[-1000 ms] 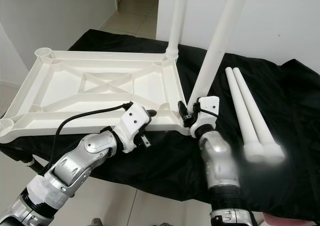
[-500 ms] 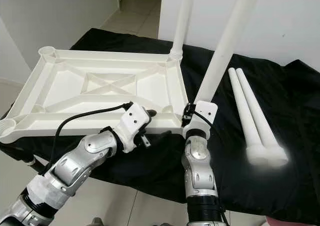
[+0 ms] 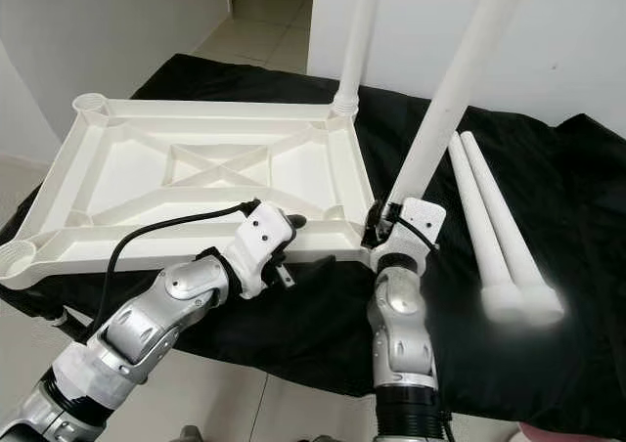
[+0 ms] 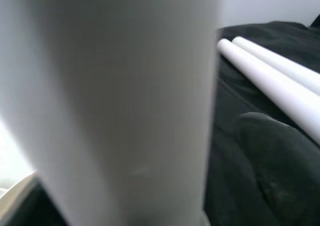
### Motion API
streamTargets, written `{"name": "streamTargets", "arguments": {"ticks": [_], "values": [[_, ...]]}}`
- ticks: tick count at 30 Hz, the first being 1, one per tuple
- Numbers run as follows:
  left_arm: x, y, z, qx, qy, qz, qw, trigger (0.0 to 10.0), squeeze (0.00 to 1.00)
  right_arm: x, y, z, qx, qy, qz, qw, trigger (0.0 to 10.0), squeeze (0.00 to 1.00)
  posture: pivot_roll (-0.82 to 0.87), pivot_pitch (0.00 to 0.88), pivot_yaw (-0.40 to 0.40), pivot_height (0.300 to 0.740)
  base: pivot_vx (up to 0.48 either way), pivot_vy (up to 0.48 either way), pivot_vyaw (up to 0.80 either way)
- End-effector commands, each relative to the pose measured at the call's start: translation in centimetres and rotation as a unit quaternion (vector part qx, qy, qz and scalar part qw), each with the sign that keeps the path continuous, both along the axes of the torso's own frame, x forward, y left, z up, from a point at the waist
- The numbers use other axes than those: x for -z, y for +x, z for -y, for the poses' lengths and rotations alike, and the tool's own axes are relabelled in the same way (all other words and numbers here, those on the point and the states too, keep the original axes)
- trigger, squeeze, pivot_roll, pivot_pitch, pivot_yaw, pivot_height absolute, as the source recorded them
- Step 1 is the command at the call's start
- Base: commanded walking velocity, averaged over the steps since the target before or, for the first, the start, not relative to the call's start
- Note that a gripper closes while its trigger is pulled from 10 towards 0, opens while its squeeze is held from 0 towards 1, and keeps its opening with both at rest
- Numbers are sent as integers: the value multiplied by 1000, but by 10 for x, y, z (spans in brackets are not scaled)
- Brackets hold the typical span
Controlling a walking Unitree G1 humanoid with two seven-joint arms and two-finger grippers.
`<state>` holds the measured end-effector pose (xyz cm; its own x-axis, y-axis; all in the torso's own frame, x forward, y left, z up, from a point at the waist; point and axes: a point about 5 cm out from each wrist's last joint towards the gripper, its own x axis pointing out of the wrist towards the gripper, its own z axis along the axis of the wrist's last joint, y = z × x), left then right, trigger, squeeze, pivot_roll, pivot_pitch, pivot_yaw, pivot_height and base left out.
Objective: Building children table
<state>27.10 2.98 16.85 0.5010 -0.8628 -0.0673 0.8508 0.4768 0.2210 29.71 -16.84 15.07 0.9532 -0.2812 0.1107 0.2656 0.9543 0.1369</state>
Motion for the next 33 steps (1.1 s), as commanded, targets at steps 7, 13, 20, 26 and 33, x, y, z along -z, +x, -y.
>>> {"name": "streamTargets", "arguments": {"ticks": [7, 13, 20, 26, 33], "values": [[1, -2, -2, 40, 13, -9, 999, 10000, 0, 2, -7, 8, -27, -5, 13, 1000, 10000, 0, 9, 95, -63, 740, 0, 0, 0], [1, 2, -6, 23, 16, 1, 1000, 10000, 0, 10, -17, 1, -77, 2, 18, 997, 10000, 0, 7, 99, -59, 740, 0, 0, 0], [0, 2, -4, 24, 17, 5, 1000, 10000, 0, 4, -12, 5, -129, -12, 35, 991, 10000, 0, -1, 98, -53, 740, 0, 0, 0], [1, 1, -1, 34, 18, 3, 999, 10000, 0, -1, -4, 12, -173, -36, 37, 984, 10000, 0, -2, 93, -56, 740, 0, 0, 0], [5, -7, 7, 50, 23, 4, 998, 10000, 0, 0, 7, 18, -216, -91, 13, 972, 10000, 0, 3, 83, -63, 740, 0, 0, 0]]}}
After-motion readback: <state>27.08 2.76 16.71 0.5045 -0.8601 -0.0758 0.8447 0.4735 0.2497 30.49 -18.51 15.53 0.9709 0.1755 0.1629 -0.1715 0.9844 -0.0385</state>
